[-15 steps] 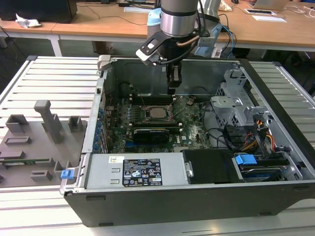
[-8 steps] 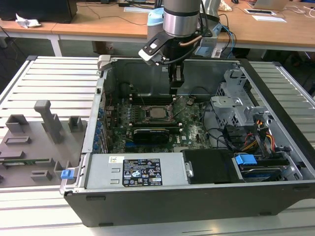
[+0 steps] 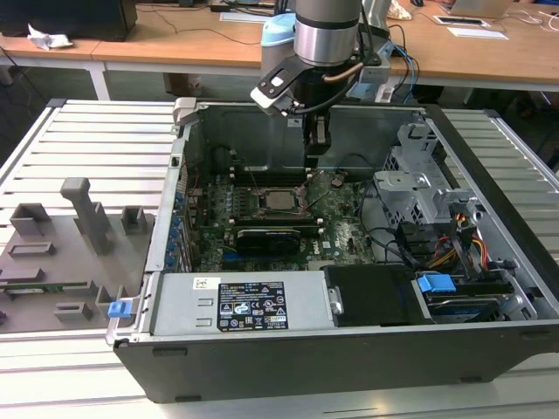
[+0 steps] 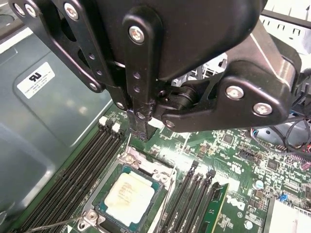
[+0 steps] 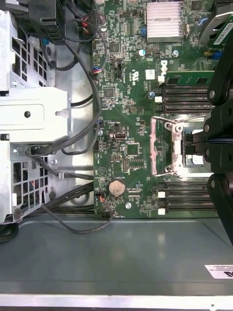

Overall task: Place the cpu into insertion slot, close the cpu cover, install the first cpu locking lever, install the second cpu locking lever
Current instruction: 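Close the cpu cover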

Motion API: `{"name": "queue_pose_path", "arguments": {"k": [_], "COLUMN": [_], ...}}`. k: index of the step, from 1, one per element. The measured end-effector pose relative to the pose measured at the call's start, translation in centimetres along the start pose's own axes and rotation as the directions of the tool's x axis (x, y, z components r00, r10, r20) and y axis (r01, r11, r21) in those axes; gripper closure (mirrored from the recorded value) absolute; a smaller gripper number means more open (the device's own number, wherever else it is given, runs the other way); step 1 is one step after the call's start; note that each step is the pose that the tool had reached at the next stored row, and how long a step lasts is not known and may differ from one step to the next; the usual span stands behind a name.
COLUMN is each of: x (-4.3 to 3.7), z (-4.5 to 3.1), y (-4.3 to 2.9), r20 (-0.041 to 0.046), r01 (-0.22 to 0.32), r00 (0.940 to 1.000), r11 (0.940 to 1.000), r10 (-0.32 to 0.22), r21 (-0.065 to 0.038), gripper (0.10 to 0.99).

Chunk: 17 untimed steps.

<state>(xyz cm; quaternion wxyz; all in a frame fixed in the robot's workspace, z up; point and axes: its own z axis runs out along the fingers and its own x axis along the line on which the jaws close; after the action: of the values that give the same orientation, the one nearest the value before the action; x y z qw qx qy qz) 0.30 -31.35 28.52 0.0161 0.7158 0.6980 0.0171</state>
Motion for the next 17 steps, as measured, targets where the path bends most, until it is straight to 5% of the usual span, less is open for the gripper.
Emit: {"name": "queue_pose_path", "arguments": {"k": [10, 16, 17], "x": [0.44, 0.53, 0.51], "z": [0.08, 0.71, 1.20], "y": [1.18, 1.40, 2.36], "r20": [-0.0001, -0.0036, -0.0035], "r01": [0.003, 0.074, 0.074], "r00": [1.0000, 0.9972, 0.9973], "r11": [1.0000, 0.9972, 0.9973], "r10": [-0.003, -0.074, -0.074], "r21": [0.000, 0.003, 0.003], "gripper": [0.980, 0.980, 0.980]}}
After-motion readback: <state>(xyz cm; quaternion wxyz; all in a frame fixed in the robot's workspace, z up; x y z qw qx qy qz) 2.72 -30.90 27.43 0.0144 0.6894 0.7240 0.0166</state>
